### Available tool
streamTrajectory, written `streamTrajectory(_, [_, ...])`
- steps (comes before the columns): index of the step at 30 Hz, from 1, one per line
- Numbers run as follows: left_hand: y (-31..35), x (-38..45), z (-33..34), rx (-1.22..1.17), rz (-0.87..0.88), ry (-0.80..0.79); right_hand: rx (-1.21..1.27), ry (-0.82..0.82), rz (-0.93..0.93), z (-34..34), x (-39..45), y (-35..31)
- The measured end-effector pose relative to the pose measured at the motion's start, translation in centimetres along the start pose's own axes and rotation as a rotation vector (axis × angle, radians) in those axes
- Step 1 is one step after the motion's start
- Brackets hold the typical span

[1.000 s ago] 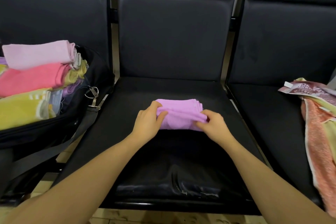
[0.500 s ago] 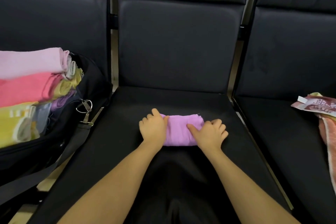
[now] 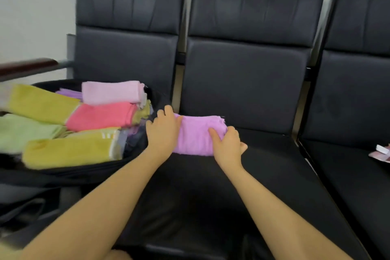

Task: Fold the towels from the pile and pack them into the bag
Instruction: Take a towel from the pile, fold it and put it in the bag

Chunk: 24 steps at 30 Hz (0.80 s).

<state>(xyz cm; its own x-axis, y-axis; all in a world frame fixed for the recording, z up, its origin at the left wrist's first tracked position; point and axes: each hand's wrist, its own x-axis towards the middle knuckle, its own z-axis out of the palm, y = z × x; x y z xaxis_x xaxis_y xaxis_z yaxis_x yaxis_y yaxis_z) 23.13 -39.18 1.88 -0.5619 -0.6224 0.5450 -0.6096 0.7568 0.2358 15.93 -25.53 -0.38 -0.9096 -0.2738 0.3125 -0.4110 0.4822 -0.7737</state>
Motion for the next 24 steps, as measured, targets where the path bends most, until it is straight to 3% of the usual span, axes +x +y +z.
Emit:
streamTrajectory(2, [-3.4,1.5,-1.9,-0.010,-0.026,0.111,0.091,-0.021,-0.056,1.4,-0.5,-4.0])
streamTrajectory(5, [-8.6,4.0,-4.4,-0.083,-0.101,0.070,0.207,-0.065,-0.110,4.2,-0.8,-9.4])
streamTrajectory(10, [-18.6,8.7,-6.5,0.038,-0.122,0.179,0.279,-0.139,-0.212,11.1,0.1,-17.2])
streamTrajectory(17, [-29.6,17.1,-4.7,0.057,-0.218,0.210,0.233,-0.263,-0.354,21.5,4.0,-26.1])
streamTrajectory(24, [-36.2,23.1,-1.3,0.067,-0.245,0.248,0.262,-0.300,-0.479,29.9,6.7,-29.3])
